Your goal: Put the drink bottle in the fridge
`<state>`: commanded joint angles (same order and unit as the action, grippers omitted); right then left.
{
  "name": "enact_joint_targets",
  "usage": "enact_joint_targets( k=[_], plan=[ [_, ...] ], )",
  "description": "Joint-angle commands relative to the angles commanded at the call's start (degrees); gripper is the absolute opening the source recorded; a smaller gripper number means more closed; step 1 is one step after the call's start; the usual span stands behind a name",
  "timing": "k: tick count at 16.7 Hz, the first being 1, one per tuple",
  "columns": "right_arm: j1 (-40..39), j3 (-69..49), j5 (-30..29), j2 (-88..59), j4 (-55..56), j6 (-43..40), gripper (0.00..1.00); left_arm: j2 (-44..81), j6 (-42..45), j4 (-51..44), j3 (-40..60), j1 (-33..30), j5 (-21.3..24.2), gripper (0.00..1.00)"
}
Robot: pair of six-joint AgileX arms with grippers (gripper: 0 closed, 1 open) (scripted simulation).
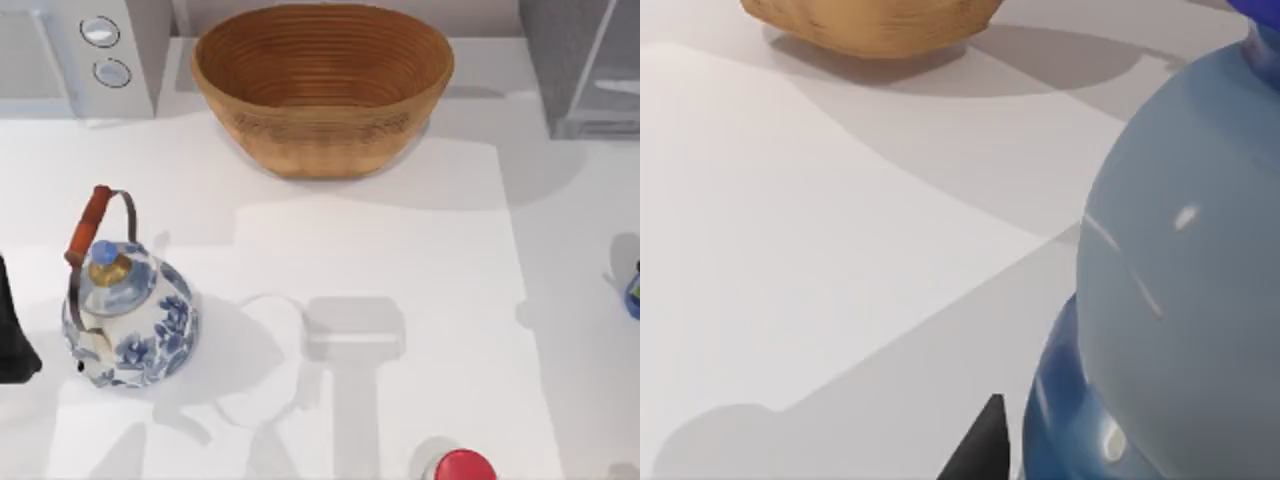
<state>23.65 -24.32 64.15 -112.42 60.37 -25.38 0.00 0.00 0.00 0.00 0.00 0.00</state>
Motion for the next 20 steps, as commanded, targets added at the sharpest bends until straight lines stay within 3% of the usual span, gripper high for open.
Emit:
enact_joint_targets(
  k=[12, 16, 20],
  plan=[
    [0.4, -1.9, 0.2, 1.1, -2.0, -1.0, 0.01, 0.0, 0.0, 0.0, 0.0, 0.0, 0.0, 1.00],
    [2.8, -9.2, 1.5, 3.6, -13.2, -7.3, 0.01, 0.0, 0.0, 0.0, 0.0, 0.0, 0.0, 1.00],
    [7.9, -17.2, 4.3, 4.5, -32.7, -18.1, 0.01, 0.0, 0.0, 0.0, 0.0, 0.0, 0.0, 1.00]
  ],
)
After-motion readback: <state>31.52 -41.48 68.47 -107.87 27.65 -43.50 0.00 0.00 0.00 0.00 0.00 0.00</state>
